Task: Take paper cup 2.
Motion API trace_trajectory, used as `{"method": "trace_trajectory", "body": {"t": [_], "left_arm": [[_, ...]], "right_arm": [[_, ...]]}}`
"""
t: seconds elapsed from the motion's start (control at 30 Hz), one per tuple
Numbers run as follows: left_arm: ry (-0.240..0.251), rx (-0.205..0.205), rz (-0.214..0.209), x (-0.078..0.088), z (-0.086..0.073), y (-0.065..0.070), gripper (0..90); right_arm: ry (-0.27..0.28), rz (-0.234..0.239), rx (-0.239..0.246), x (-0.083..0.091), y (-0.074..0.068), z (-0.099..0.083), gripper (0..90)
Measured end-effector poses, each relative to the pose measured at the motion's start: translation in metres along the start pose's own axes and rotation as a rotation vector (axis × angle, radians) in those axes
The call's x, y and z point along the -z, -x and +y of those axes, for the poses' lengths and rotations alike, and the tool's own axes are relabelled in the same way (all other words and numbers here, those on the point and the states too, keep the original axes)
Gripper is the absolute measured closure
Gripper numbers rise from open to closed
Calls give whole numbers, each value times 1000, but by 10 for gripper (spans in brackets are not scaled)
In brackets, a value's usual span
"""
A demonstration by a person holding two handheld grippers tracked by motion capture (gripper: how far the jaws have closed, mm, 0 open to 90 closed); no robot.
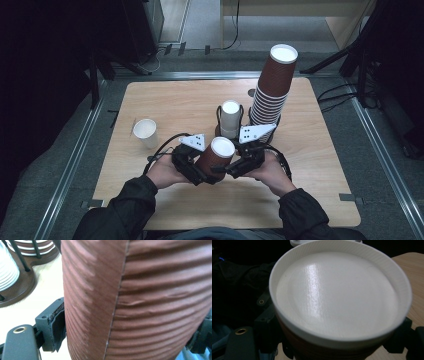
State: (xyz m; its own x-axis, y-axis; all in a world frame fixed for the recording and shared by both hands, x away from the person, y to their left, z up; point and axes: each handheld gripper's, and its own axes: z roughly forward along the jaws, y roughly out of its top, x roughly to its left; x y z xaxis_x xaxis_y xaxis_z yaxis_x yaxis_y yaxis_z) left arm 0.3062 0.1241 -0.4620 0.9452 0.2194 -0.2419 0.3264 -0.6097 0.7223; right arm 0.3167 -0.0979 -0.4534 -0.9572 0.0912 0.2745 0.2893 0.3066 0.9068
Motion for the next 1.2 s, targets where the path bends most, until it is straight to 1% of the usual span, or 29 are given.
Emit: {"method": "trace_trajectory", "body": {"t": [0.03, 0.07, 0.13, 0.17, 0.23, 0.3, 0.33, 0.37, 0.4, 0.47, 0.57, 0.63, 0.67, 0.7, 0.77, 0.83, 0.87, 0.9, 0.93, 1.03, 1.1, 1.13, 1.17, 1.2], "left_arm": [[2, 3, 2, 1, 0, 0, 118], [4, 7, 1, 2, -1, -1, 118], [8, 19, -7, 7, -2, -3, 118], [12, 31, -16, 10, -2, -4, 118], [5, 27, 10, 16, -4, -4, 118], [2, 24, 19, 21, -6, -4, 118], [-1, 29, 25, 23, -7, -4, 118], [-12, 18, 37, 25, -7, -5, 117], [-12, 24, 44, 25, -9, -4, 117], [-26, 18, 52, 27, -9, -5, 117], [-45, 10, 68, 28, -9, -5, 117], [-59, 5, 75, 29, -8, -6, 116], [-68, 3, 77, 29, -8, -6, 117], [-75, -1, 82, 29, -8, -7, 116], [-88, -1, 91, 28, -8, -8, 117], [-118, -17, 102, 28, -7, -10, 117], [-123, -16, 99, 27, -7, -10, 117], [-139, -25, 106, 27, -6, -12, 116], [-147, -23, 111, 26, -7, -13, 117], [-171, -22, 115, 25, -8, -17, 117], [-193, -32, 122, 24, -8, -18, 117], [-197, -28, 119, 23, -8, -18, 117], [-205, -28, 118, 23, -9, -18, 117], [-213, -25, 119, 22, -9, -19, 117]], "right_arm": [[-10, -3, -12, 0, 0, 1, 181], [-15, -3, -14, 1, 0, 1, 165], [-25, -15, -14, 4, 0, 2, 139], [-30, -24, -6, 6, 0, 2, 139], [-39, -32, 0, 10, 0, 3, 139], [-61, -42, 6, 13, -1, 2, 138], [-77, -50, 6, 15, -1, 2, 138], [-94, -56, 8, 16, -2, 1, 139], [-104, -71, 14, 17, -2, 1, 141], [-129, -94, 22, 18, -3, -1, 154], [-157, -107, 27, 19, -4, -3, 154], [-185, -114, 20, 18, -4, -6, 153], [-201, -121, 20, 18, -5, -7, 153], [-219, -138, 21, 17, -4, -8, 153], [-271, -171, 3, 14, -2, -12, 154], [-306, -189, 6, 11, 1, -17, 154], [-320, -191, 0, 10, 2, -18, 154], [-330, -188, -8, 9, 4, -19, 154], [-339, -187, -13, 8, 6, -20, 153], [-344, -184, -23, 8, 10, -21, 153], [-352, -185, -24, 8, 11, -22, 153], [-362, -186, -24, 9, 11, -22, 152], [-373, -179, -8, 9, 11, -22, 153], [-383, -184, 7, 10, 10, -24, 156]]}}
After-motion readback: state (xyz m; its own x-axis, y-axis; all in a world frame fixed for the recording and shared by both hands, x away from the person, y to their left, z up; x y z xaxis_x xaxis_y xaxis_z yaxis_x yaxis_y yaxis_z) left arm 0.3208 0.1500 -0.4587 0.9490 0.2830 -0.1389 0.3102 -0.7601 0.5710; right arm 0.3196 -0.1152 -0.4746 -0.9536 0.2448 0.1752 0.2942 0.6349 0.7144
